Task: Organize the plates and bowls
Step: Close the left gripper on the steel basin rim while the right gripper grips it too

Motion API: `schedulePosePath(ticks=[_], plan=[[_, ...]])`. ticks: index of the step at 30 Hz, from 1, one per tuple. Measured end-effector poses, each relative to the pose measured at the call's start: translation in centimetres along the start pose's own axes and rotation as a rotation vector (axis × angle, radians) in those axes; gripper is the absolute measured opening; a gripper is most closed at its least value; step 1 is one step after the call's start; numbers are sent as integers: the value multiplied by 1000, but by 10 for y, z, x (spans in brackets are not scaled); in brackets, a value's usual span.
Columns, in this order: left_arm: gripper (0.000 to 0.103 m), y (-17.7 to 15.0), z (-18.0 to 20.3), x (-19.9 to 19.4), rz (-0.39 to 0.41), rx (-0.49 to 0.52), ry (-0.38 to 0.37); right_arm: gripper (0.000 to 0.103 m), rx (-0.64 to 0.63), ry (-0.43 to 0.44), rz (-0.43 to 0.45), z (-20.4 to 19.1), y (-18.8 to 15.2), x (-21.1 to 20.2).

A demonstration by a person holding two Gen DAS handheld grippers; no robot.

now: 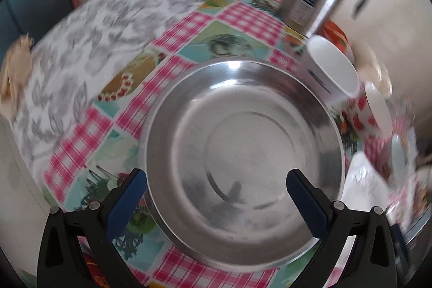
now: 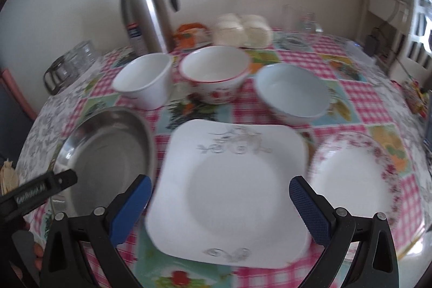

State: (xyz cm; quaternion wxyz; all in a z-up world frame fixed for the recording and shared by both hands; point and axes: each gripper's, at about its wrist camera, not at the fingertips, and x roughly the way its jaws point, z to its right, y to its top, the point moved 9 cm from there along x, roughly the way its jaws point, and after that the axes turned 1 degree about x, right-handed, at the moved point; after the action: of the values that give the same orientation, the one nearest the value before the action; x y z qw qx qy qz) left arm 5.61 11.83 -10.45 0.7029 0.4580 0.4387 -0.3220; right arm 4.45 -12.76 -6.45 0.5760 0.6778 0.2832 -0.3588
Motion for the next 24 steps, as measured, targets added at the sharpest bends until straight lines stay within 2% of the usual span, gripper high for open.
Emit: schedulePosePath(ticks=[6,9,14,18,20,21,24], plan=[[103,13,-24,9,19,-105,-69,103,-105,45,11,-43,2,14],[103,12,-28,18,-19,-128,-101,103,-146,44,7,-55,4,24],[103,9,-36,32,-61,-97,-18,93,-176,61,7,-67,11,34],[103,12,-36,39,-69,-72,10,86,-203,54,6,-73,18,45],[100,12,-37,43,-78,-84,15,85,-214,56,0,-76,20,50],[94,12,-39,45,-83,-88,22,83,-220,64,-6,-77,20,53],[86,14,-45,44,-68,-64,73,79,-240,72,-17,-83,21,63]])
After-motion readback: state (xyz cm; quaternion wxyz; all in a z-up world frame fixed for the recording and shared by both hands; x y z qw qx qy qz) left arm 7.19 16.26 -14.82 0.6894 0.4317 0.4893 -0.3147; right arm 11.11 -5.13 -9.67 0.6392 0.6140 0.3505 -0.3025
